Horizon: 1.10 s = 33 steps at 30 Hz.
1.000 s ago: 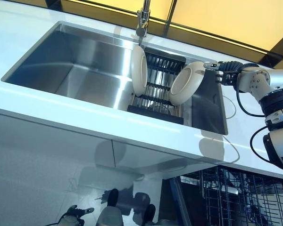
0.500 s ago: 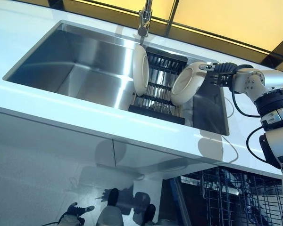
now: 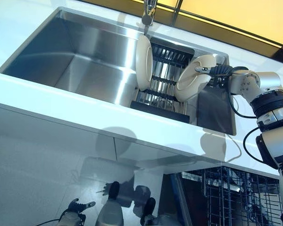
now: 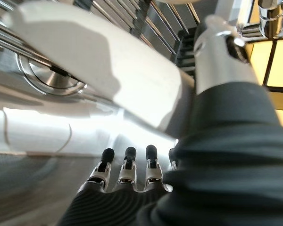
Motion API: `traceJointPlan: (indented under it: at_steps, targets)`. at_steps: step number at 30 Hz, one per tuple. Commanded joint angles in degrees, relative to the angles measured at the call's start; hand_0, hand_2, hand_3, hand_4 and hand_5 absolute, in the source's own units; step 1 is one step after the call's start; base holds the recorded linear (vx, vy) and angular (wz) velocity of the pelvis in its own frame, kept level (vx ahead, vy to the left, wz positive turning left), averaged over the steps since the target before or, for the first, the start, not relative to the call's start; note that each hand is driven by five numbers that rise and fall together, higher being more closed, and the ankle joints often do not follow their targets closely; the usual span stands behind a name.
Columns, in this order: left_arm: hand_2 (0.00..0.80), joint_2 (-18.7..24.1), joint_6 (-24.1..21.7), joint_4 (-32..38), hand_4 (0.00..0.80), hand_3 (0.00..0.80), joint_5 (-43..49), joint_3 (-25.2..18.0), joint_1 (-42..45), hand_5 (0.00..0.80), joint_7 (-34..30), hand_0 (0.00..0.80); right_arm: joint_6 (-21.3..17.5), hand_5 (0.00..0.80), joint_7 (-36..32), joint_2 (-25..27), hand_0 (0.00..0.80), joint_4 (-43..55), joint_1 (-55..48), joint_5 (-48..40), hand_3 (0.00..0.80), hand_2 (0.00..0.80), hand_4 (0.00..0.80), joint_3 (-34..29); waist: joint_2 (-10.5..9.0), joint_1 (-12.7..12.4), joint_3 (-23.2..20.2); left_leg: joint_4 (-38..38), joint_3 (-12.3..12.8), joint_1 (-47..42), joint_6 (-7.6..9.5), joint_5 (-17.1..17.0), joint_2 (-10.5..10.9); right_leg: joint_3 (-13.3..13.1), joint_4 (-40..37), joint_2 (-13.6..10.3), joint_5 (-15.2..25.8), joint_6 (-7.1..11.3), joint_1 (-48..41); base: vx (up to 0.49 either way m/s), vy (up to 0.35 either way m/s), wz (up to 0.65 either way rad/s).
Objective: Take plates into dishwasher
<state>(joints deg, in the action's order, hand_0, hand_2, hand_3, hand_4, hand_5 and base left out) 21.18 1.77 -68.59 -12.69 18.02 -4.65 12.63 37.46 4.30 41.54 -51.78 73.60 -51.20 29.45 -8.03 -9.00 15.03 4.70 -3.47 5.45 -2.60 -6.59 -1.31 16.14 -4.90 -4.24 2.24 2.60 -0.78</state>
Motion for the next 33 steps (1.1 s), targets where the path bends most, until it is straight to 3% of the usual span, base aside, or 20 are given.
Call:
traceJointPlan:
  at_steps: [1, 6, 7, 8, 9, 10, 11, 14, 22, 33]
  targets:
    - [0.000, 0.72, -1.12, -0.81, 0.000, 0.000, -1.98, 2.61, -1.01, 0.000, 1.18, 0.000, -1.50, 0.000, 0.09, 1.39, 0.000, 2.64, 0.80, 0.67, 0.000, 0.000, 0.000, 1.03, -0.84, -0.99, 0.26, 0.30, 1.72, -0.27, -1.57, 2.30, -1.98, -0.41, 1.24, -4.01, 2.03, 4.45, 0.53, 0.000, 0.000, 0.00]
    - [0.000, 0.72, -0.93, -0.54, 0.000, 0.000, -2.95, 2.49, -1.10, 0.000, 1.04, 0.000, -2.07, 0.000, 0.28, 0.77, 0.000, 2.63, 1.05, 1.77, 0.000, 0.000, 0.000, 0.84, -0.63, -1.15, 0.71, 0.30, 1.48, 0.12, -1.58, 2.16, -1.91, -0.31, 1.42, -4.06, 2.07, 4.49, 0.97, 0.000, 0.000, 0.00]
    - [0.000, 0.82, -1.13, -0.57, 0.000, 0.000, -3.22, 2.49, -0.99, 0.000, 0.96, 0.000, -2.04, 0.091, 0.31, 0.75, 0.091, 2.71, 1.20, 2.31, 0.091, 0.091, 0.091, 1.02, -0.60, -1.18, 0.73, 0.30, 1.41, 0.18, -1.57, 2.12, -1.88, -0.32, 1.42, -4.06, 2.06, 4.49, 1.01, 0.000, 0.000, 0.00]
    - [0.000, 0.72, -1.13, -0.45, 0.000, 0.000, -3.28, 2.47, -0.90, 0.000, 1.06, 0.000, -2.26, 0.238, 0.47, 0.61, 0.238, 2.88, 1.08, 3.18, 0.238, 0.238, 0.238, 1.06, -0.59, -1.24, 0.78, 0.30, 1.42, 0.15, -1.58, 2.12, -1.90, -0.24, 1.43, -4.09, 2.06, 4.50, 0.95, 0.000, 0.000, 0.00]
    - [0.000, 0.62, -1.21, -0.46, 0.000, 0.000, -3.23, 2.44, -0.88, 0.000, 1.19, 0.000, -2.61, 0.464, 0.40, 0.72, 0.464, 2.87, 1.10, 4.43, 0.464, 0.464, 0.464, 1.21, -0.63, -1.31, 0.84, 0.30, 1.40, 0.18, -1.60, 2.10, -1.91, -0.14, 1.41, -4.10, 2.09, 4.52, 0.92, 0.000, 0.000, 0.00]
    - [0.000, 0.43, -1.39, -0.45, 0.000, 0.000, -3.43, 2.60, -0.83, 0.000, 1.43, 0.000, -3.39, 0.565, 0.76, 0.70, 0.565, 2.82, 1.23, 5.99, 0.565, 0.565, 0.565, 1.49, -0.55, -1.36, 0.90, 0.30, 1.33, 0.22, -1.58, 2.03, -1.87, -0.11, 1.42, -4.13, 2.12, 4.49, 0.97, 0.000, 0.000, 0.00]
    - [0.000, 0.28, -1.46, -0.43, 0.000, 0.000, -3.62, 2.76, -0.80, 0.000, 1.62, 0.000, -4.61, 0.787, 1.28, 0.81, 0.787, 2.44, 1.35, 7.34, 0.787, 0.787, 0.787, 1.77, -0.47, -1.42, 0.90, 0.30, 1.23, 0.25, -1.55, 2.03, -1.85, -0.09, 1.39, -4.12, 2.12, 4.49, 0.96, 0.000, 0.000, 0.00]
    - [0.000, 0.23, -1.74, -0.38, 0.000, 0.000, -3.41, 2.93, -0.62, 0.000, 1.66, 0.000, -6.57, 0.800, 1.52, 1.54, 0.800, 1.66, 2.17, 9.58, 0.800, 0.800, 0.800, 2.21, -0.45, -1.56, 0.94, 0.30, 1.17, 0.30, -1.55, 2.06, -1.84, -0.03, 1.42, -4.22, 2.18, 4.61, 1.01, -0.001, -0.001, 0.02]
    - [0.000, 0.53, -1.97, -0.65, 0.000, 0.000, -2.42, 3.78, -0.81, 0.000, 1.82, 0.000, -7.27, 0.800, 3.91, 2.50, 0.800, 0.52, 5.92, 11.18, 0.800, 0.800, 0.800, 4.32, -0.81, -1.70, 0.72, 0.30, 1.22, -0.29, -1.51, 2.29, -1.93, 0.06, 1.36, -4.17, 2.21, 4.72, 0.54, 0.000, -0.010, 0.06]
    - [0.000, 0.84, -2.31, -1.40, 0.000, 0.000, -0.60, 4.07, 0.32, 0.000, 1.48, 0.000, -12.23, 0.800, 7.25, 5.56, 0.800, -0.19, 9.89, 10.51, 0.800, 0.800, 0.800, 6.43, -1.69, -0.86, -2.29, 0.30, 2.49, -2.84, -1.69, 3.17, -2.40, -0.56, 0.41, -3.65, 2.06, 4.83, -1.66, 0.000, -0.002, 0.00]
